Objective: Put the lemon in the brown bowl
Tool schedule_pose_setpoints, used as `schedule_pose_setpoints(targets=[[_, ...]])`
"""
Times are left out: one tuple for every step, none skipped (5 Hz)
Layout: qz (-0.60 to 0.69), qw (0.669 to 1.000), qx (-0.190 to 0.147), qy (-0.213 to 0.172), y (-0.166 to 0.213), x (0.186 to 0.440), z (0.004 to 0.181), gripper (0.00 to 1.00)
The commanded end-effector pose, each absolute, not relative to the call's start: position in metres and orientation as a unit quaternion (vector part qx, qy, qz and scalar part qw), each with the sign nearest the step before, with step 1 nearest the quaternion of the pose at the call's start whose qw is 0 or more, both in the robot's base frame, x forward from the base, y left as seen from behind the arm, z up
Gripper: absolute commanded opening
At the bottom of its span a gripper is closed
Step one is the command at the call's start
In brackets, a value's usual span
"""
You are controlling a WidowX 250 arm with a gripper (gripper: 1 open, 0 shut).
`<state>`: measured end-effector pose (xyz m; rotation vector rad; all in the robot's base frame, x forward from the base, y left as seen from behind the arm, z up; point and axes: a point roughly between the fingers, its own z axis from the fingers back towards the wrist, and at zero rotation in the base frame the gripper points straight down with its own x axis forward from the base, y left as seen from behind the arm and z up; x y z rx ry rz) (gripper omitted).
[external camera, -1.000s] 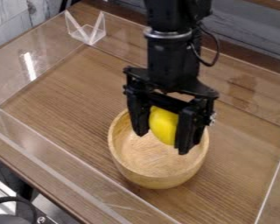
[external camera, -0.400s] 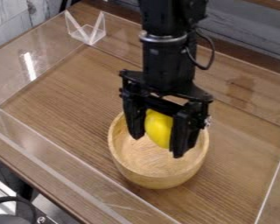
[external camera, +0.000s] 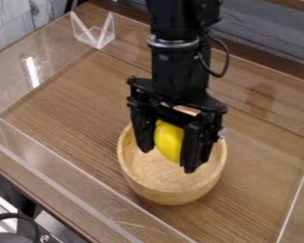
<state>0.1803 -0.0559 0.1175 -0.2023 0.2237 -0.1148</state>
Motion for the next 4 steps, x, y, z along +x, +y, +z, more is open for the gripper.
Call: schedule_pose_setpoints(targets=[[-0.064,0.989,-0.104,0.086,-0.0541,0.1833,0.1256,0.0],[-0.067,0.989,-0.104,0.086,-0.0529,0.1826,0.1247,0.0],[-0.069,0.989,-0.104,0.085,-0.0516,0.1822,0.1241,0.0],[-0.07,0.988,-0.105,0.083,-0.0506,0.1818,0.124,0.0]])
